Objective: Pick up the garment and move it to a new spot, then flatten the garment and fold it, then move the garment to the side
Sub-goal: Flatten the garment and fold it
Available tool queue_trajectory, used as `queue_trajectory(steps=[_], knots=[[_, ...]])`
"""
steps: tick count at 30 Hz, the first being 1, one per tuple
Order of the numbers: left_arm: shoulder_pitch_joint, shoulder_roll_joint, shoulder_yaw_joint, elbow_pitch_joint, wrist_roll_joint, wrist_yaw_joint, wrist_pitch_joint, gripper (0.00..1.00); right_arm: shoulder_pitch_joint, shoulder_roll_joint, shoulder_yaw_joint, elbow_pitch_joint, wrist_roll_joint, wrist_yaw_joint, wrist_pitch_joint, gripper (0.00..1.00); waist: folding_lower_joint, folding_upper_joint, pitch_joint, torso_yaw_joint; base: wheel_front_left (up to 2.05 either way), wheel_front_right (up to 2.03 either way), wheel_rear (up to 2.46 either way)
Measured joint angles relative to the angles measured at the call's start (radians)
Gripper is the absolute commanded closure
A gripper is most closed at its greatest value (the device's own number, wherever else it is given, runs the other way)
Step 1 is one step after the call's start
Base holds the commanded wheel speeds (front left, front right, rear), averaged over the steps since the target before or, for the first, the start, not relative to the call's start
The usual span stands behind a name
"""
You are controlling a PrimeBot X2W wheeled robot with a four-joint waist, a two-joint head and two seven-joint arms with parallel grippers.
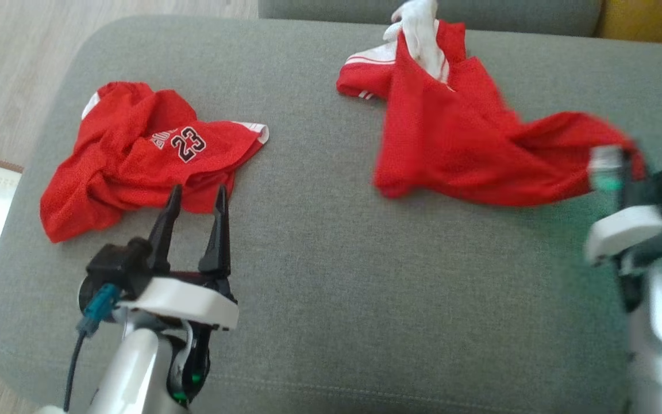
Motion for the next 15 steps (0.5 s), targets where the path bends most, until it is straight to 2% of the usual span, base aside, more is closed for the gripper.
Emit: queue_trajectory(steps=[3,4,6,14,15], knots=[[0.011,-0.002,0.0,0.0,0.0,0.0,0.0,0.0,-0.002,-0.033,-0.032,-0.046,-0.03,0.0,0.03,1.0,0.0,0.0,-0.005,0.001,0.0,0.0,0.0],[0.014,-0.002,0.002,0.001,0.0,-0.001,0.0,0.0,-0.007,-0.071,-0.063,-0.075,-0.061,0.0,0.058,1.0,0.0,0.0,-0.005,0.005,0.0,0.0,0.0],[0.014,-0.004,0.002,0.002,0.0,-0.009,0.0,0.0,-0.023,-0.1,-0.1,-0.088,-0.092,0.001,0.081,1.0,0.0,0.0,-0.005,0.013,0.0,0.0,0.0],[0.014,-0.007,0.021,0.002,0.001,-0.018,0.0,0.0,-0.146,-0.117,-0.178,-0.102,-0.174,0.001,0.074,1.0,0.0,0.0,0.012,0.03,0.0,0.0,0.0],[0.014,-0.007,0.021,0.002,0.001,-0.018,0.0,0.0,-0.164,-0.117,-0.193,-0.098,-0.188,0.001,0.068,0.83,0.0,0.0,0.015,0.031,0.0,0.0,0.0]])
